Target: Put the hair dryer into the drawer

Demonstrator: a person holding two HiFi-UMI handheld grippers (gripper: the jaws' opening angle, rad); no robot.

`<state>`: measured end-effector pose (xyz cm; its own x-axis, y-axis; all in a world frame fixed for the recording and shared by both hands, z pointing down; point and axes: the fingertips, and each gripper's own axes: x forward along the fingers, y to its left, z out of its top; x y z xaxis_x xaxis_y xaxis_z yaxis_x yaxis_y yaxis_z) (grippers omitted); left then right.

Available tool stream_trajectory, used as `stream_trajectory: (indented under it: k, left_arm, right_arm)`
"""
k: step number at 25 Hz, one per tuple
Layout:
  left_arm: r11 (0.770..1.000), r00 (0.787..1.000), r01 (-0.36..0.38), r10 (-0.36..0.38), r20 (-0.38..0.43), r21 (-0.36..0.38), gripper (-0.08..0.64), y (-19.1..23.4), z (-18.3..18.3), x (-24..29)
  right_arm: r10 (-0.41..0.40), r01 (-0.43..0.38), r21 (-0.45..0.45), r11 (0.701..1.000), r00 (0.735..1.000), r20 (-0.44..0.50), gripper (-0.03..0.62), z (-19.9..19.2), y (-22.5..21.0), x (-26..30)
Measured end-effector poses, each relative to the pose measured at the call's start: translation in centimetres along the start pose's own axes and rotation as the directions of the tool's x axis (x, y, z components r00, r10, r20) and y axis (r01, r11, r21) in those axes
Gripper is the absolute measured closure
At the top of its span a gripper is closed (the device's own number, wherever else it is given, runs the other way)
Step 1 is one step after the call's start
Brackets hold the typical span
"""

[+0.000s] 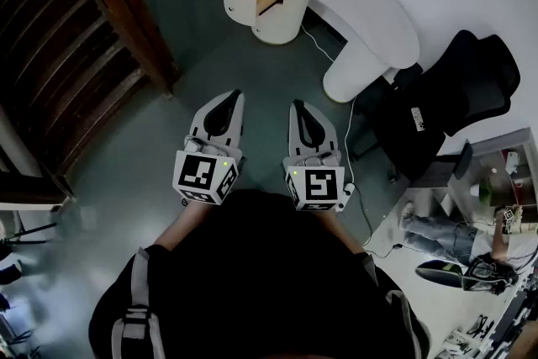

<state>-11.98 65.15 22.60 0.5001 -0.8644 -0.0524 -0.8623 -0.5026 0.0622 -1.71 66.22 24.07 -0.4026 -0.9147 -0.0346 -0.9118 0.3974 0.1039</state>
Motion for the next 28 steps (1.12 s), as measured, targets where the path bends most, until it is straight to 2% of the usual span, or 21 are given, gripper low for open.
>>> stream_trajectory:
  k: [8, 15, 20, 28]
  left_arm:
    - [0.999, 1.0, -0.025, 0.025, -0.014, 0.024, 0.551, -1.4, -0.5, 1.2]
    - [0.999, 0.999, -0.027, 0.028, -0.027, 0.022, 0.551, -0.5, -1.2, 2.8]
    - [0.999, 0.998, -0.036, 0.037, -0.053, 0.021, 0.546, 1.7, -2.4, 5.1]
    - [1.0, 0.993, 0.008, -0.008, -0.116, -0.008, 0.445, 7.9, -4.6, 12.5]
  right_arm:
    - [-0.009, 0.008, 0.036, 0.999, 1.0, 0.014, 0.571, -0.6, -2.3, -0.4]
    - [0.019, -0.019, 0.055, 0.998, 1.0, -0.001, 0.571, -1.7, -3.0, 1.5]
    - [0.03, -0.029, 0.045, 0.999, 0.999, -0.013, 0.571, -2.2, -3.3, 4.5]
    - [0.01, -0.009, 0.03, 1.0, 0.999, -0.04, 0.571, -3.4, -4.8, 12.8]
